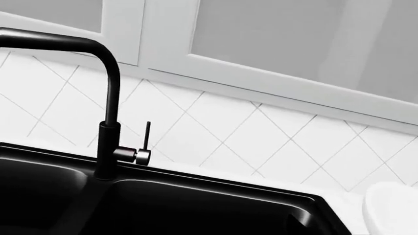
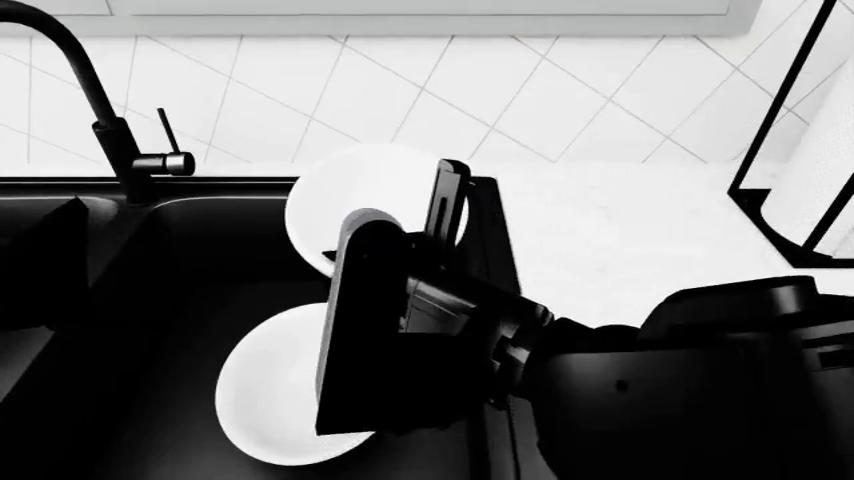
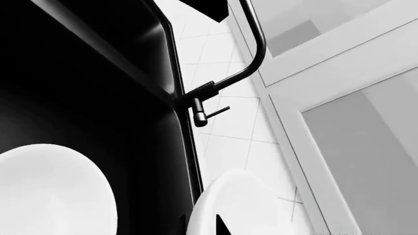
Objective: Stack the bowls in the sink.
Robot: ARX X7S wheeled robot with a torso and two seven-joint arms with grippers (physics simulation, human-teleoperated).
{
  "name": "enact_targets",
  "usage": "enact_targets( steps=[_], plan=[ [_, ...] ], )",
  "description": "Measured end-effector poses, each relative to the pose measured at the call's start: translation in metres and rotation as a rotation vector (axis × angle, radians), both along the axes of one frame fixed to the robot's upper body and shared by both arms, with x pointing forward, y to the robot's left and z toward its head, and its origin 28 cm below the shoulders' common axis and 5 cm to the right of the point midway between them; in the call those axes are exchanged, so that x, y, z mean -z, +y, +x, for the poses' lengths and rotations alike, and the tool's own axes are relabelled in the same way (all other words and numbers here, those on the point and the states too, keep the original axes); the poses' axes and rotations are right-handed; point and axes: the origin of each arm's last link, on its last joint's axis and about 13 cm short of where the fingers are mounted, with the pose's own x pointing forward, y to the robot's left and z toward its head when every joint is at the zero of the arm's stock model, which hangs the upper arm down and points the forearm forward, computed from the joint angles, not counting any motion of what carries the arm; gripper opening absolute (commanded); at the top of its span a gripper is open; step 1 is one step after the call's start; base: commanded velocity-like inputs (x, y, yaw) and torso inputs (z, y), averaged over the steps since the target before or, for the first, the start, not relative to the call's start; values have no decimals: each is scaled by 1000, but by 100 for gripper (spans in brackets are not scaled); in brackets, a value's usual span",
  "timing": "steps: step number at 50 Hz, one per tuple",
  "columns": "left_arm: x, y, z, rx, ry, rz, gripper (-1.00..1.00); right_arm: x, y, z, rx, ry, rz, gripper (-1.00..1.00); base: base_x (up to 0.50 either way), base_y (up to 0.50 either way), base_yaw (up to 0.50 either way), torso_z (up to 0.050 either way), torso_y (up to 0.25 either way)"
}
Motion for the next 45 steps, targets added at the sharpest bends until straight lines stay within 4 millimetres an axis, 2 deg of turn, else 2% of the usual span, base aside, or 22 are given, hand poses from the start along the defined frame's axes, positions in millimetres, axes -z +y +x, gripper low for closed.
enact_targets(
  steps=[20,45],
  plan=[
    [2,1,0,-6,9,-6,100,-4,11,20,34,53,62,-100,0,0,0,1,1],
    [2,0,-1,-7,11,-8,100,-8,12,25,49,73,102,-100,0,0,0,0,0]
  ],
)
